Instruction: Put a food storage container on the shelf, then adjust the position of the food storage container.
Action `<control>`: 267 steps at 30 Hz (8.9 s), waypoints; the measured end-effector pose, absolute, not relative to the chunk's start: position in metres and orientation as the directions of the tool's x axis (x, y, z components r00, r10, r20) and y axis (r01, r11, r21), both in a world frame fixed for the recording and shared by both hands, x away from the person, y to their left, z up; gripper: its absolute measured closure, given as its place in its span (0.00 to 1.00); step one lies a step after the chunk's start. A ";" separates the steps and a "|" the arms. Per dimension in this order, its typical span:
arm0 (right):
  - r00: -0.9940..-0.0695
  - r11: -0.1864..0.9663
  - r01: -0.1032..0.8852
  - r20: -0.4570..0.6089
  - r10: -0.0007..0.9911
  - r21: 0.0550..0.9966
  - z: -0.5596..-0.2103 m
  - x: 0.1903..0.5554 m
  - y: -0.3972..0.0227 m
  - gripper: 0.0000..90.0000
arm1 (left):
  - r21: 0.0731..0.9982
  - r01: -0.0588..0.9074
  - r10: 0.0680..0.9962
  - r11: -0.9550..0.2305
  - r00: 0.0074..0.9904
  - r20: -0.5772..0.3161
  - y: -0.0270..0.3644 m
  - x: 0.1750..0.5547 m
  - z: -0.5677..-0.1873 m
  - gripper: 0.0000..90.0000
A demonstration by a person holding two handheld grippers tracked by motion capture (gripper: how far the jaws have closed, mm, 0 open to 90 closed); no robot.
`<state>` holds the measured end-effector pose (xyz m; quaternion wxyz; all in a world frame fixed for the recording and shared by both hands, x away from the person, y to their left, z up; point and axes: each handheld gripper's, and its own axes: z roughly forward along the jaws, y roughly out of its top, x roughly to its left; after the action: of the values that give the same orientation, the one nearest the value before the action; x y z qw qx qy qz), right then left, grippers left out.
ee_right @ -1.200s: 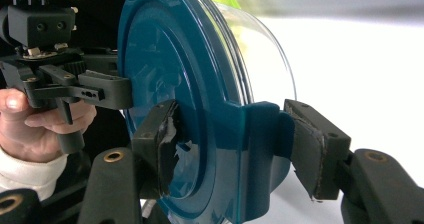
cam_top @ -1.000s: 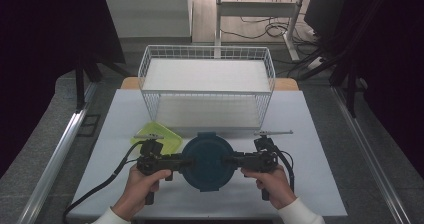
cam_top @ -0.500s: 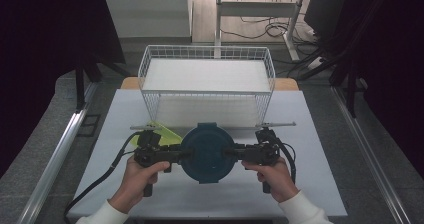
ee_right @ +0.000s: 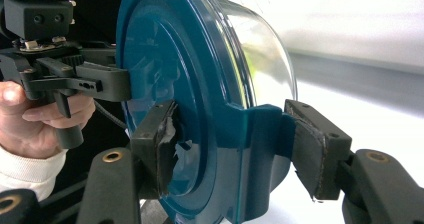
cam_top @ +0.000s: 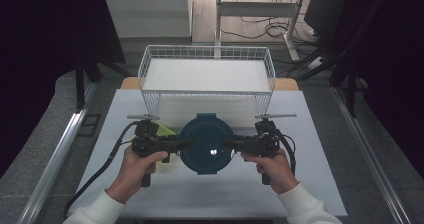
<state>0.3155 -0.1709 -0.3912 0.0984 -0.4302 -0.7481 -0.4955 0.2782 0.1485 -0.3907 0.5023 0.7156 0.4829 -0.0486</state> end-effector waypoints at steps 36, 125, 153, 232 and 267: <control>-0.651 0.098 0.689 0.553 0.521 0.718 -0.338 0.360 -0.165 0.44 | 0.749 0.662 0.658 -0.040 0.582 -0.479 0.155 0.322 -0.327 0.46; -0.351 -0.088 0.862 0.712 0.608 0.500 -0.306 0.528 -0.154 0.43 | 0.571 0.807 0.548 0.151 0.412 -0.728 0.167 0.504 -0.328 0.41; -0.452 -0.058 0.709 0.517 0.727 0.702 -0.291 0.507 -0.154 0.17 | 0.725 0.674 0.673 0.141 0.471 -0.569 0.172 0.481 -0.309 0.21; -0.695 0.336 0.584 0.242 0.677 0.739 -0.448 0.275 -0.244 0.32 | 0.770 0.586 0.805 -0.253 0.568 -0.168 0.197 0.251 -0.437 0.27; -0.680 0.357 0.610 0.236 0.694 0.707 -0.459 0.280 -0.246 0.31 | 0.570 0.776 0.892 -0.269 0.424 -0.155 0.267 0.372 -0.460 1.00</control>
<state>0.2798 -0.2460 -0.4589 -0.0517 -0.3965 -0.8221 -0.4052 0.3724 0.2667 -0.4600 0.2947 0.7905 0.5278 0.0985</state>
